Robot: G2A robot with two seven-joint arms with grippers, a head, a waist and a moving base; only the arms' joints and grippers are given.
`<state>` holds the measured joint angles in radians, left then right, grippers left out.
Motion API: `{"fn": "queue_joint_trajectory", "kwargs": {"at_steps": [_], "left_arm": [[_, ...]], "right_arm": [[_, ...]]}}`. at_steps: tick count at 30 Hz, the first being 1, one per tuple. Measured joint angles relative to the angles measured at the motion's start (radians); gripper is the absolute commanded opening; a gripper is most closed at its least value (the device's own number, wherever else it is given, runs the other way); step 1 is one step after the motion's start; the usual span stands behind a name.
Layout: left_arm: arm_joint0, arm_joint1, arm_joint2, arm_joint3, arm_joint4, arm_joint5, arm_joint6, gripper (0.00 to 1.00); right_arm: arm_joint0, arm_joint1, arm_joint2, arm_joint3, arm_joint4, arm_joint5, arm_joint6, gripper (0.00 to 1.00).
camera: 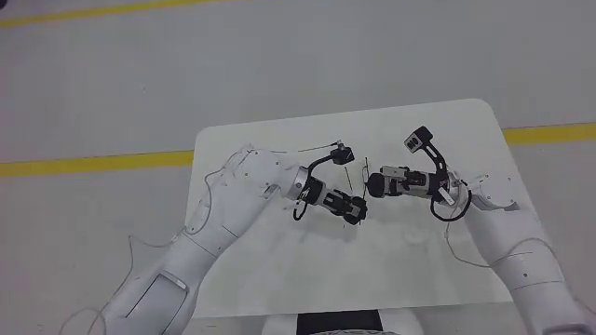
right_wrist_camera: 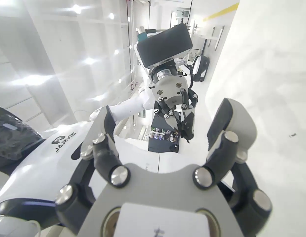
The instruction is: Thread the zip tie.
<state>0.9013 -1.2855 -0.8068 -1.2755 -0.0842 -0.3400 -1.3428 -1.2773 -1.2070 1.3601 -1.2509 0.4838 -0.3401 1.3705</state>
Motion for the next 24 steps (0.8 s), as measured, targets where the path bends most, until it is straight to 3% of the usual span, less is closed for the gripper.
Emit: {"fn": "queue_joint_trajectory", "kwargs": {"at_steps": [1,4,10,17,24], "left_arm": [[0.000,0.000,0.000,0.000,0.000,0.000,0.000,0.00],[0.000,0.000,0.000,0.000,0.000,0.000,0.000,0.00],[0.000,0.000,0.000,0.000,0.000,0.000,0.000,0.00],[0.000,0.000,0.000,0.000,0.000,0.000,0.000,0.00],[0.000,0.000,0.000,0.000,0.000,0.000,0.000,0.00]], "right_arm": [[0.003,0.000,-0.001,0.002,-0.003,0.000,0.001,0.28],[0.013,-0.001,-0.004,0.005,-0.017,0.000,0.011,0.17],[0.017,-0.002,-0.009,-0.004,-0.033,0.000,0.020,0.22],[0.019,-0.002,-0.008,-0.002,-0.056,0.000,0.020,0.09],[0.025,-0.004,-0.020,0.005,-0.055,0.000,0.020,0.13]]}}
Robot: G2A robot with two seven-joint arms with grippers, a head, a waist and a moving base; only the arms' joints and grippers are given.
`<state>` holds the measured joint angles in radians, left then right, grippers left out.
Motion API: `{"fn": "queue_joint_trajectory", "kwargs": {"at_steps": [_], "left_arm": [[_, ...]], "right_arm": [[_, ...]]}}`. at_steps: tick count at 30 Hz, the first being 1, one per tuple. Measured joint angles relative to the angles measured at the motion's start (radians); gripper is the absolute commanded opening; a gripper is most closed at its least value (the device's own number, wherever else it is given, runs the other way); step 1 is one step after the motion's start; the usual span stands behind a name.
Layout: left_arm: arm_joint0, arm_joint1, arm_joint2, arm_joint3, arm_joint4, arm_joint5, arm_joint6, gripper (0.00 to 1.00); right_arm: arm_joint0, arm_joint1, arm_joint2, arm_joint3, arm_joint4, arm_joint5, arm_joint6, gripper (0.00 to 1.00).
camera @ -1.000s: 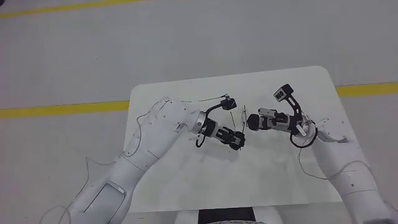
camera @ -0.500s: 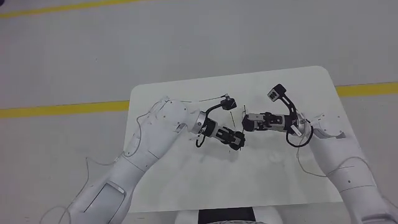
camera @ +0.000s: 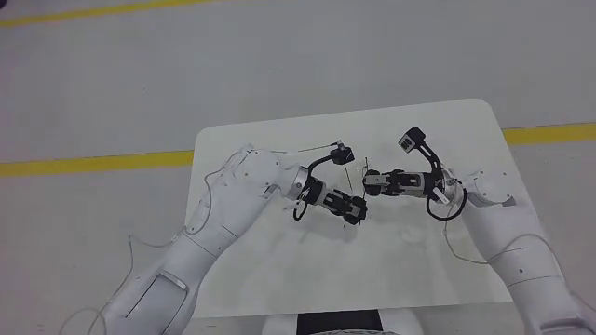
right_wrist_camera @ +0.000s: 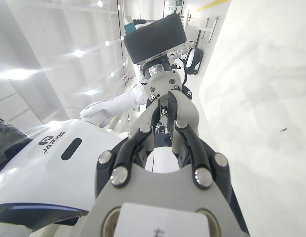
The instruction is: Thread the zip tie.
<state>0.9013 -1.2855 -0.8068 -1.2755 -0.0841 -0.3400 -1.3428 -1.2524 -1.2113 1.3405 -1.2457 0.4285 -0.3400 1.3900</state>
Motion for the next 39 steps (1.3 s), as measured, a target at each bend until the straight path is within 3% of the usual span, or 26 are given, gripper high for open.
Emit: {"fn": "queue_joint_trajectory", "kwargs": {"at_steps": [10,14,25,26,27,28,34,39], "left_arm": [[0.000,0.000,0.000,0.000,0.000,0.000,0.000,0.00],[0.000,0.000,0.000,0.000,0.000,0.000,0.000,0.00],[0.000,0.000,0.000,0.000,0.000,0.000,0.000,0.00],[0.000,0.000,0.000,0.000,0.000,0.000,0.000,0.18],[0.000,0.000,0.000,0.000,0.000,0.000,0.000,0.75],[0.000,0.000,0.000,0.000,0.000,0.000,0.000,1.00],[0.000,0.000,0.000,0.000,0.000,0.000,0.000,1.00],[0.017,0.010,-0.007,-0.023,0.017,0.000,0.062,1.00]], "right_arm": [[0.006,0.001,-0.010,0.000,-0.008,0.000,0.000,0.10],[0.007,0.001,-0.011,0.001,-0.011,0.000,0.000,0.00],[0.006,0.001,-0.011,-0.001,-0.019,0.000,0.000,0.00],[0.005,0.001,-0.009,-0.002,-0.021,0.000,0.000,0.00],[0.005,0.000,-0.008,-0.003,-0.022,0.000,0.000,0.00],[0.004,0.000,-0.006,-0.005,-0.023,0.000,0.000,0.00],[-0.015,-0.004,0.023,-0.014,-0.023,0.000,-0.028,0.00],[-0.043,-0.007,0.066,-0.025,-0.027,0.000,-0.072,0.00]]}}
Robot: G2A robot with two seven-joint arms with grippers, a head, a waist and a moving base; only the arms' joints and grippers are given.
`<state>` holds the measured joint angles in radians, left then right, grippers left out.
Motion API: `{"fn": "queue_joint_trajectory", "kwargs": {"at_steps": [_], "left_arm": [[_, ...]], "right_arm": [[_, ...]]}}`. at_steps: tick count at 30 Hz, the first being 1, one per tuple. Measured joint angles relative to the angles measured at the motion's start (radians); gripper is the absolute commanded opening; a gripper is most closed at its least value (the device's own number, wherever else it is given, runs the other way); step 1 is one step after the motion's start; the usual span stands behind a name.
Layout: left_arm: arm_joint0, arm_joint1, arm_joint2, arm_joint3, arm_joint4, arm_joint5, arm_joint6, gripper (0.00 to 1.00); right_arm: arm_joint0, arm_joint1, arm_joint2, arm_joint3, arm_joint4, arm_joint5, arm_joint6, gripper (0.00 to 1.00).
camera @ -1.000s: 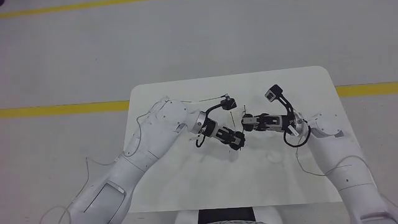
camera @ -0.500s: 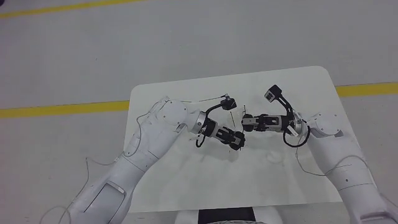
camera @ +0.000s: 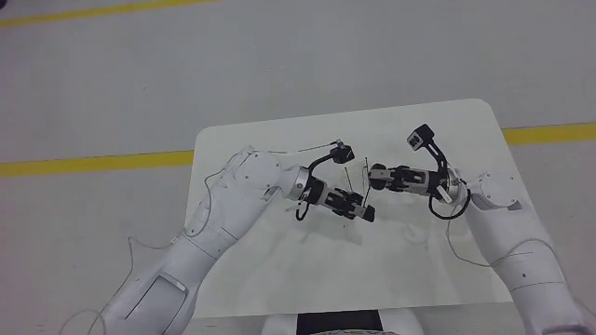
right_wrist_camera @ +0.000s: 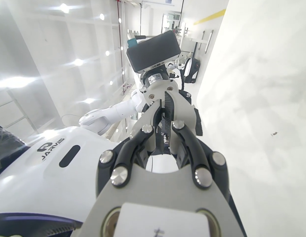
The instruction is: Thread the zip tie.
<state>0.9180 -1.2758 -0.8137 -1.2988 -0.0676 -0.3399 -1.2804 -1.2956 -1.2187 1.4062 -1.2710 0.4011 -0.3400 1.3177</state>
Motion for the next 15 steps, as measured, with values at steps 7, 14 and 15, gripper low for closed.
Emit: {"fn": "queue_joint_trajectory", "kwargs": {"at_steps": [7,14,15], "left_arm": [[0.052,0.017,-0.048,-0.021,-0.058,0.000,0.125,1.00],[0.100,0.025,-0.061,-0.043,-0.055,0.000,0.266,1.00],[0.104,0.026,-0.062,-0.044,-0.055,0.000,0.279,1.00]], "right_arm": [[-0.044,-0.012,0.047,-0.039,-0.014,0.000,-0.119,0.00],[-0.105,-0.035,0.074,-0.107,-0.021,0.000,-0.261,0.00],[-0.113,-0.039,0.077,-0.117,-0.021,0.000,-0.277,0.00]]}}
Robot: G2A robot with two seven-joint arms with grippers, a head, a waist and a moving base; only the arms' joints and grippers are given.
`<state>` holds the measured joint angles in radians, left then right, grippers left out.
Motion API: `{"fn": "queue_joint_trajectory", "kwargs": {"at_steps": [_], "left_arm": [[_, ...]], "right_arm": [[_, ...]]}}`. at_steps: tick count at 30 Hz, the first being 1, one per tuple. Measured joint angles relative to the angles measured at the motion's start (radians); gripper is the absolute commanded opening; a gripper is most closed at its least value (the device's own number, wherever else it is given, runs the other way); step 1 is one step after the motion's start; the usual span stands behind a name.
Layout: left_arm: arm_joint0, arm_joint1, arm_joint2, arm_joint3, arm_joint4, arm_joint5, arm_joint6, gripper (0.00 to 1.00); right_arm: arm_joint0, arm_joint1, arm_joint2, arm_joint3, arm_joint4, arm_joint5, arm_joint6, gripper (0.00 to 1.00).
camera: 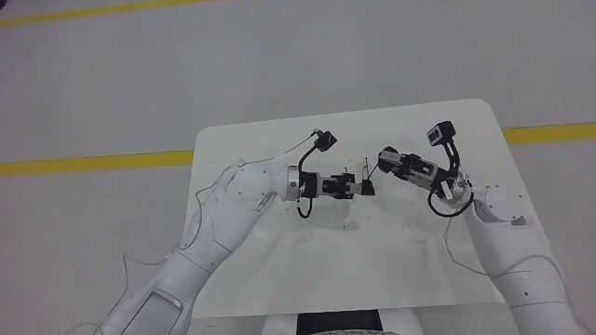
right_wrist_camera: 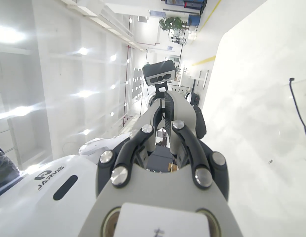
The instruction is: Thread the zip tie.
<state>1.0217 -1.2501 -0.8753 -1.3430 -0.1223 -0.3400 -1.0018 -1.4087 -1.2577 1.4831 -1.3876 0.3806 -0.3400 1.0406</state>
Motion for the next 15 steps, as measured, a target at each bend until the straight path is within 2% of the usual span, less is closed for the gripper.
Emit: {"fn": "queue_joint_trajectory", "kwargs": {"at_steps": [3,13,15], "left_arm": [[0.003,0.001,0.003,0.003,0.003,0.002,0.009,1.00],[0.004,0.001,0.003,0.002,0.003,0.002,0.010,1.00],[0.024,0.001,0.004,-0.009,0.011,0.000,0.057,1.00]], "right_arm": [[-0.017,-0.009,0.005,-0.016,-0.001,0.000,-0.030,0.00],[-0.020,-0.010,0.005,-0.021,0.004,0.000,-0.039,0.00],[-0.035,-0.015,0.001,-0.057,0.014,0.000,-0.103,0.00]]}}
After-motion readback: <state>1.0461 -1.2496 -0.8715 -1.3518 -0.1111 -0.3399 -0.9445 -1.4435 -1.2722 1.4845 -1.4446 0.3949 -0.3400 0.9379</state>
